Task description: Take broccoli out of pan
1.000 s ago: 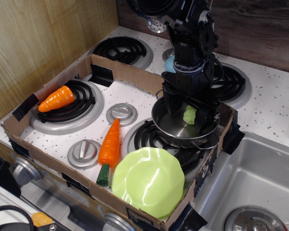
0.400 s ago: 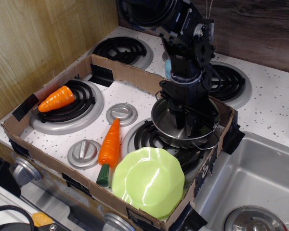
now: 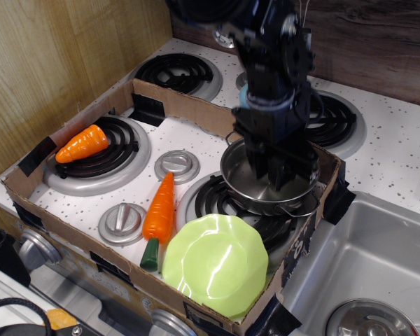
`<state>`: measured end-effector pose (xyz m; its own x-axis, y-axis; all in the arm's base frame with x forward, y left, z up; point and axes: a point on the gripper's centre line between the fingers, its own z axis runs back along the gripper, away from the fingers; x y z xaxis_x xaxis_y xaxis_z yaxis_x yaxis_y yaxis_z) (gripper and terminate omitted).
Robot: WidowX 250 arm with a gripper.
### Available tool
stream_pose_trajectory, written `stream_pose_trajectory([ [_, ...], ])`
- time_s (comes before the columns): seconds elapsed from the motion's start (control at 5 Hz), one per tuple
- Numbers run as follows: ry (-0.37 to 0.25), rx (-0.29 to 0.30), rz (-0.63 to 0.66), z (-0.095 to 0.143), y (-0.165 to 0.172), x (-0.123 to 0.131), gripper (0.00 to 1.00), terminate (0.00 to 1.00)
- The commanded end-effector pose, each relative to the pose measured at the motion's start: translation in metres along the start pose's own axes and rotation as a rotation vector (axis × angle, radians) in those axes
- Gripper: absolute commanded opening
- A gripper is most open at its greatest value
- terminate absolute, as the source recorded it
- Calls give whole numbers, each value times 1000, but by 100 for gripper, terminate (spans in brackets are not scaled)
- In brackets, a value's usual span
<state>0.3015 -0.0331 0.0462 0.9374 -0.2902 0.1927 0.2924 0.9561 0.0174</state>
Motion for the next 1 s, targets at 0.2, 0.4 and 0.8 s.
stream_pose_trajectory([
  [0.2, 30, 54, 99, 58, 43, -26, 0, 0],
  [0.4, 80, 79, 141, 61, 57, -51, 0, 0],
  [0.8, 120, 85, 233, 45, 73, -115, 0, 0],
])
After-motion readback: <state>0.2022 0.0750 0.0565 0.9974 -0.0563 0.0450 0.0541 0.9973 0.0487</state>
